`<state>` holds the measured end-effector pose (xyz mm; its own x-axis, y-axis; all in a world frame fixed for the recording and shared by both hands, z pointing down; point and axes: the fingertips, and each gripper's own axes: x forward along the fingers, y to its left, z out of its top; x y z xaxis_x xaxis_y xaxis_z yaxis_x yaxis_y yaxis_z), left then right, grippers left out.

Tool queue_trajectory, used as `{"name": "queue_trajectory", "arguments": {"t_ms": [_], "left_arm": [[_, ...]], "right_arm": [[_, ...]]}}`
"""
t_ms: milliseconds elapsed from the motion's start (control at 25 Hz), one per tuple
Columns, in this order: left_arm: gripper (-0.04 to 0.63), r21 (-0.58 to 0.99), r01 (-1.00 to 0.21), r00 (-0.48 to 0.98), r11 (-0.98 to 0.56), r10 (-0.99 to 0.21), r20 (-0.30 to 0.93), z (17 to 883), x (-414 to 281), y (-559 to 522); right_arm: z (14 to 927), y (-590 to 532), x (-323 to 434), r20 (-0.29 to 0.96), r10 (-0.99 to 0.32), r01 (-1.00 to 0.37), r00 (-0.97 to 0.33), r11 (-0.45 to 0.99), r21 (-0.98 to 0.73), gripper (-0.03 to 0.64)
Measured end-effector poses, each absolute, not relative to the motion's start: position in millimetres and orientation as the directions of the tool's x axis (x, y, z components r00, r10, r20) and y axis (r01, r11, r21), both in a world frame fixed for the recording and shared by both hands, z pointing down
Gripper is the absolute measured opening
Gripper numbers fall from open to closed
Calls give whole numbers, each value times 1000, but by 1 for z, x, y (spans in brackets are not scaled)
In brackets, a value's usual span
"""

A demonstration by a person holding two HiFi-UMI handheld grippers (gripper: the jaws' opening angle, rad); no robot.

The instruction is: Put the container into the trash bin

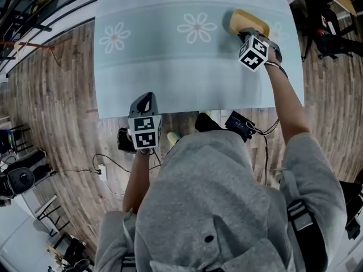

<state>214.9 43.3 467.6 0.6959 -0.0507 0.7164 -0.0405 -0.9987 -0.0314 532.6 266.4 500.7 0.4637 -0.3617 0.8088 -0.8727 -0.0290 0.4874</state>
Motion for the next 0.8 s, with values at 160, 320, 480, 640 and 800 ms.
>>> {"name": "queue_trajectory", "arguments": {"t_ms": [160,320,480,640,800], "left_arm": [[20,-35,-80,712,-996,-81,697,459,191,26],[20,-33,-143,714,-989,-126,689,456,156,6],[20,-18,-214,708,-977,-168,686,456,115,-16],[20,-9,-280,698,-960,-210,685,458,65,-35],[20,0,-352,685,-936,-258,681,460,18,-50]], "right_arm": [[494,239,506,807,-382,-872,450,7,489,38],[489,202,473,806,-414,-869,423,65,490,38],[485,151,433,802,-457,-858,385,142,493,38],[476,98,380,793,-507,-836,336,228,500,38],[464,49,324,780,-562,-799,277,317,512,38]]}}
